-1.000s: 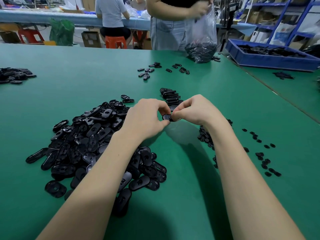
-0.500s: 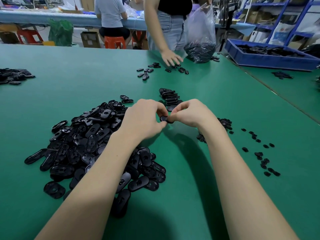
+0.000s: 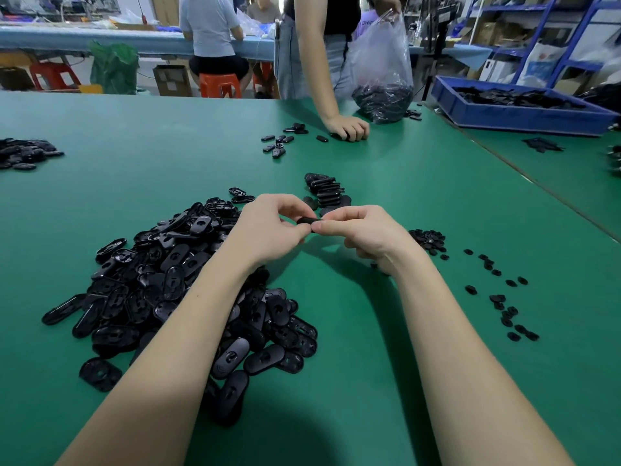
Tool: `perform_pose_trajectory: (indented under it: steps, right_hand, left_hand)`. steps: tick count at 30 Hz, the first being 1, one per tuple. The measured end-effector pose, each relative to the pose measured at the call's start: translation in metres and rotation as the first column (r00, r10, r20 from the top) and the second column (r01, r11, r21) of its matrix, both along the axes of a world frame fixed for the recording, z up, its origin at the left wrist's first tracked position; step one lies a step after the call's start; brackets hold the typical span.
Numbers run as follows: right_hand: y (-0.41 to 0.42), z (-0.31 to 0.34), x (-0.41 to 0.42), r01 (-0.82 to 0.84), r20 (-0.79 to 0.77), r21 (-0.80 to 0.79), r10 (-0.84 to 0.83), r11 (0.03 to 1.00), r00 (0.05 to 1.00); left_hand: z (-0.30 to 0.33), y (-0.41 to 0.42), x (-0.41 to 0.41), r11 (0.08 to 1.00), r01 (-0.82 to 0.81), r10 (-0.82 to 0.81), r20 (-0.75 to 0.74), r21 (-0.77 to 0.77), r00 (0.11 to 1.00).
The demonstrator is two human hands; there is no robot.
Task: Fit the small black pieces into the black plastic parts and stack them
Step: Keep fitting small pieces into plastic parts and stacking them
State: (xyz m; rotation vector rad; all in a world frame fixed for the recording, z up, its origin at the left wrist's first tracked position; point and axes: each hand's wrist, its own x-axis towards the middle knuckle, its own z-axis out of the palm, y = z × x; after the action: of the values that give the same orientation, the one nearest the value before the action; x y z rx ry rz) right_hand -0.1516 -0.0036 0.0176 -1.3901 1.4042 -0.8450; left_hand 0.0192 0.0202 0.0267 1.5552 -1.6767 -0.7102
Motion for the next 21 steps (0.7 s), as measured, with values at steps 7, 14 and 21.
perform_pose_trajectory:
  steps: [7, 14, 21]
  right_hand:
    - [-0.002, 0.005, -0.006, -0.035, -0.091, -0.127, 0.024, 0.991, 0.996]
    - [-0.004, 0.003, -0.003, -0.005, -0.128, -0.177, -0.018, 0.984, 0.992]
    - [-0.006, 0.0, -0.006, -0.009, -0.137, -0.181, -0.016, 0.984, 0.99]
  left_hand:
    - [-0.008, -0.006, -0.002, 0.997, -0.045, 0.051, -0.091, 0.062, 0.995]
    - [-0.011, -0.007, 0.0, 0.996, -0.034, 0.049, -0.196, 0.079, 0.979]
    - [-0.013, -0.005, -0.001, 0.996, -0.008, 0.028, -0.228, 0.091, 0.973]
